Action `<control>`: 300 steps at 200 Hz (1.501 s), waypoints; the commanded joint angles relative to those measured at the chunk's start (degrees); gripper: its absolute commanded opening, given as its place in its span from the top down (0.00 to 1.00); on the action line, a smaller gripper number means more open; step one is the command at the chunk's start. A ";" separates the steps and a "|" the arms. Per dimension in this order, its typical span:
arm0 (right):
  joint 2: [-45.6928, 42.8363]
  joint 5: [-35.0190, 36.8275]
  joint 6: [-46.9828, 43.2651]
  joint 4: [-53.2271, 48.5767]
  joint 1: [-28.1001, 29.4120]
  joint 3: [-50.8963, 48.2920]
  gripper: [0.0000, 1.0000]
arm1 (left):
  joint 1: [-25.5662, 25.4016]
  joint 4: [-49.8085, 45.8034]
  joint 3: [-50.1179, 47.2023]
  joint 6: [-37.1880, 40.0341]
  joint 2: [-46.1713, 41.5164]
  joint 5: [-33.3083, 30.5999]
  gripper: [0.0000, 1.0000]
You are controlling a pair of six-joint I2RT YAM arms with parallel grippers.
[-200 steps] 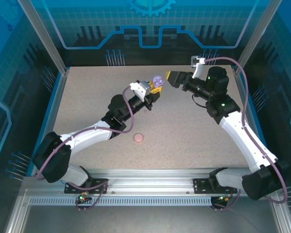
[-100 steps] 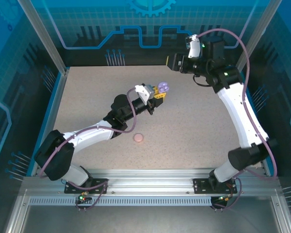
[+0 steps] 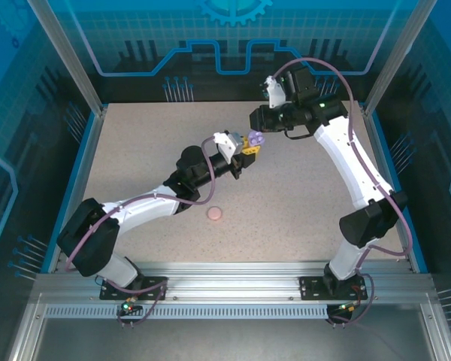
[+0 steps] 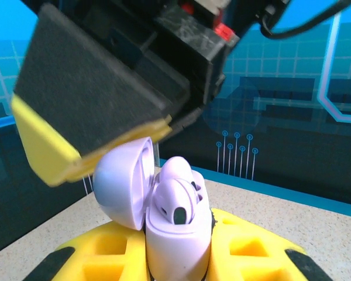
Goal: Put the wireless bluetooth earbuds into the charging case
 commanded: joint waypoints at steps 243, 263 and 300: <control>-35.41 14.26 18.33 16.24 -10.55 -52.56 0.43 | -0.81 -52.70 48.14 -40.02 43.73 7.71 1.00; -35.54 14.00 17.75 16.37 -10.54 -52.86 0.43 | -0.79 -59.56 55.55 -41.95 49.04 8.30 1.00; -35.84 13.40 16.69 16.30 -10.63 -52.55 0.43 | -1.19 -70.90 68.23 -41.76 56.98 6.99 0.93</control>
